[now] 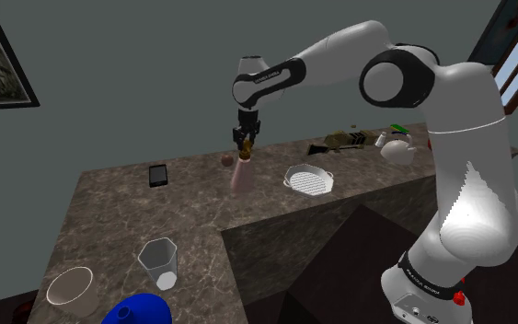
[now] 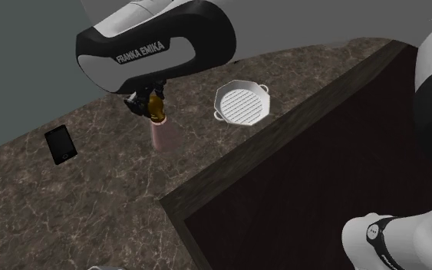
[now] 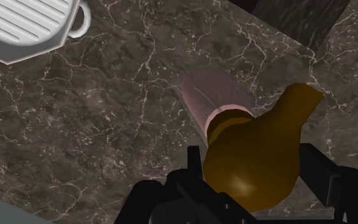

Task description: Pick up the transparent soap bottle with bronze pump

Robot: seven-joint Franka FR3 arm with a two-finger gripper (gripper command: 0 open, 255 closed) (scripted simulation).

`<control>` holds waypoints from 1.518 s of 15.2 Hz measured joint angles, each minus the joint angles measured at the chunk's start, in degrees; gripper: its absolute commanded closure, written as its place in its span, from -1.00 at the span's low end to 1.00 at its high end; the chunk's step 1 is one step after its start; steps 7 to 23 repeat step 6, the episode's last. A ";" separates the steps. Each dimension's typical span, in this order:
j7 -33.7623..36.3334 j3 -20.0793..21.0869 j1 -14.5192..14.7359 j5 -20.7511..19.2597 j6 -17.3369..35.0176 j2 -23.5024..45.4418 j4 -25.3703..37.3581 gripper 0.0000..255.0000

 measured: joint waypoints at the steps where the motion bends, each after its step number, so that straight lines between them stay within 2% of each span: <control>1: 0.09 0.01 0.06 -0.02 -0.41 -0.42 0.01 1.00; 6: 0.13 -0.01 0.03 -0.05 -3.39 -1.66 1.74 1.00; 23: 0.13 -0.01 0.03 -0.05 -3.39 -1.66 1.74 1.00</control>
